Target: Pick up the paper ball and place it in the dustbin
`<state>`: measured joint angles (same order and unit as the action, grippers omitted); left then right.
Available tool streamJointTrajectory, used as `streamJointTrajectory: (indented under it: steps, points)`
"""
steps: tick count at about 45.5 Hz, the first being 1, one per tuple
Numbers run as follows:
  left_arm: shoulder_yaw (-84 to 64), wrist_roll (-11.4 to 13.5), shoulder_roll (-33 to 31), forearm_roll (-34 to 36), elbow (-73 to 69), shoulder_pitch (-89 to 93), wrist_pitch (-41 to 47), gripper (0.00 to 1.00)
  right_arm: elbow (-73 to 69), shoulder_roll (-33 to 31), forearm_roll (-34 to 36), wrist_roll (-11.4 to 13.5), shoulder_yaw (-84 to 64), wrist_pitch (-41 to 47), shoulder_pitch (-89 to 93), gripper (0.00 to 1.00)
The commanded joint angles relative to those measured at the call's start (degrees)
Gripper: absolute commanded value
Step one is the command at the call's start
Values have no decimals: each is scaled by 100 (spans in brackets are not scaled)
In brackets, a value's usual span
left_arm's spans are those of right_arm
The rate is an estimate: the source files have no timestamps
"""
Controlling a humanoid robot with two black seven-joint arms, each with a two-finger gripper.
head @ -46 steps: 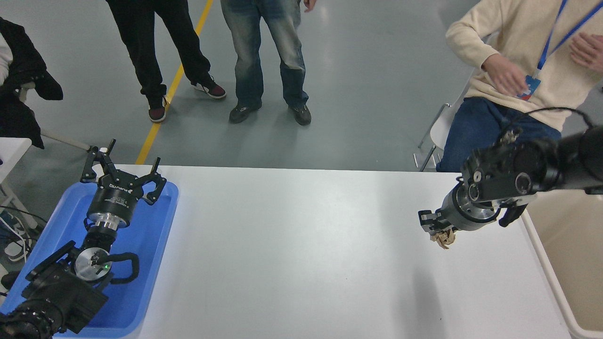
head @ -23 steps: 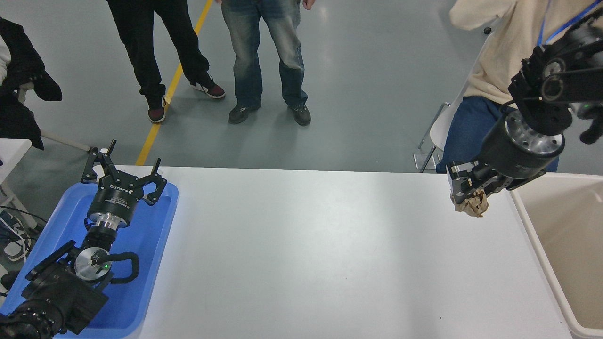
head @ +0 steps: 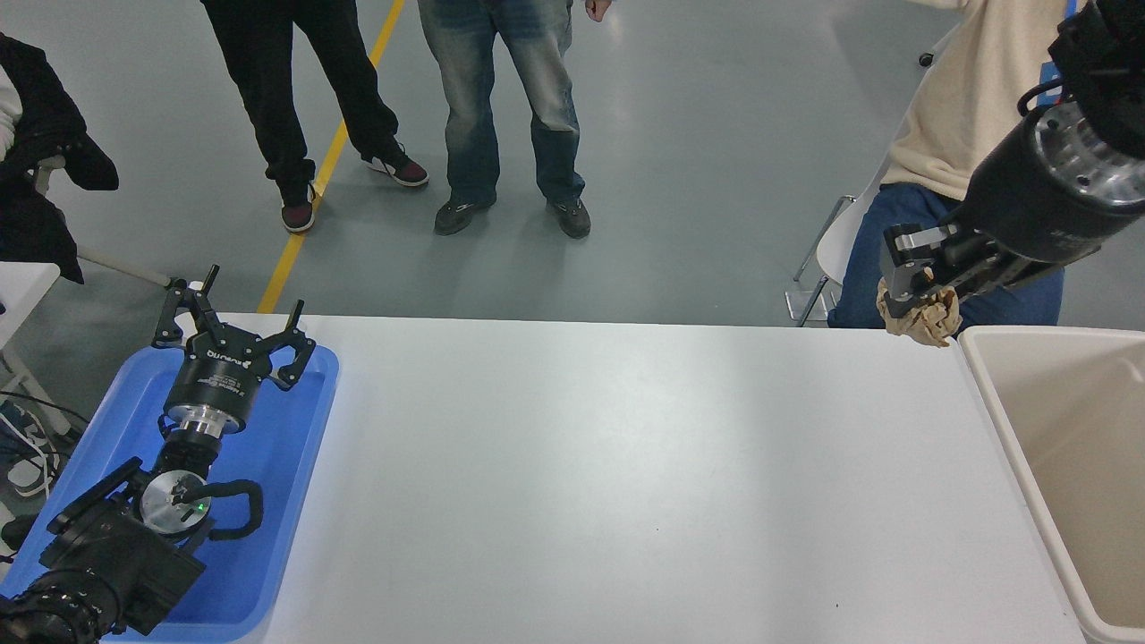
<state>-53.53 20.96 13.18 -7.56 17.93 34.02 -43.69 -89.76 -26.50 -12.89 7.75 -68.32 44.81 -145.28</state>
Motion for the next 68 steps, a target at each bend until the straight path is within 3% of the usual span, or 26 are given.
streamJointTrajectory:
  steps: [1,15,23,31,41,50,63,68]
  points:
    - [1,4,0,0,0,-1,1,100,20,-118,15,8,-419,19,-88,0]
    - [1,-4,9,0,0,-1,1,100,292,-936,-38,16,-2132,19,-88,0]
    - [1,4,9,0,0,-1,1,100,547,-1322,-3,-28,-3354,-692,26,0]
    - [1,4,9,0,0,-9,1,100,1109,-1973,-29,-28,-3496,-1053,728,0]
    - [1,13,9,0,0,-9,1,100,2077,-2694,-11,-45,-2477,-2001,2626,0]
    - [1,13,9,0,0,-9,1,100,2480,-2676,-3,-36,-1466,-3294,4217,0]
    - [1,13,9,0,0,-9,1,100,4044,-2545,243,-36,862,-4322,7248,0]
    - [1,13,9,0,0,-9,1,100,4949,-2203,243,-36,1960,-4472,8435,0]
